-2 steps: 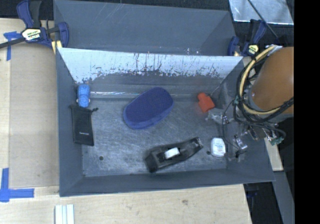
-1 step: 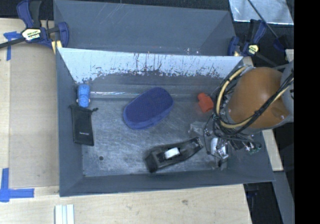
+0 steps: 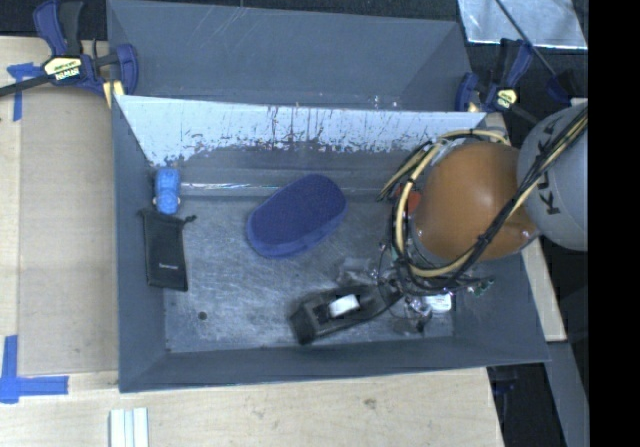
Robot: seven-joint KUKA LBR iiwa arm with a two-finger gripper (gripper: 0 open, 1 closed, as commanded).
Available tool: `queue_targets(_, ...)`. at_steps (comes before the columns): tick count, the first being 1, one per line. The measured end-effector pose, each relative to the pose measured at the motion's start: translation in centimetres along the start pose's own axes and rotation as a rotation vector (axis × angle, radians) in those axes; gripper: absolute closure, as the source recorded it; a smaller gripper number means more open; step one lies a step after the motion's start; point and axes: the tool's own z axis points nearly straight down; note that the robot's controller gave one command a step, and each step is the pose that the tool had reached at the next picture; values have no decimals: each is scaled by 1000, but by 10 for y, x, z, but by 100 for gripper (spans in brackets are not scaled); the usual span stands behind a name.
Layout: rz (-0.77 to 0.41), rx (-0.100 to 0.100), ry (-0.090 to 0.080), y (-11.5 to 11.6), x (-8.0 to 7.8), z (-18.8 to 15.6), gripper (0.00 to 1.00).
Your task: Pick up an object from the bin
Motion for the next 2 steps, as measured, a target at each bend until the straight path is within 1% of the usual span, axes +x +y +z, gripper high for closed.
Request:
queue_targets(1, 2, 6, -6, -2, -2, -2, 100)
queue_targets(2, -19, 9, -6, -52, -46, -168, 100)
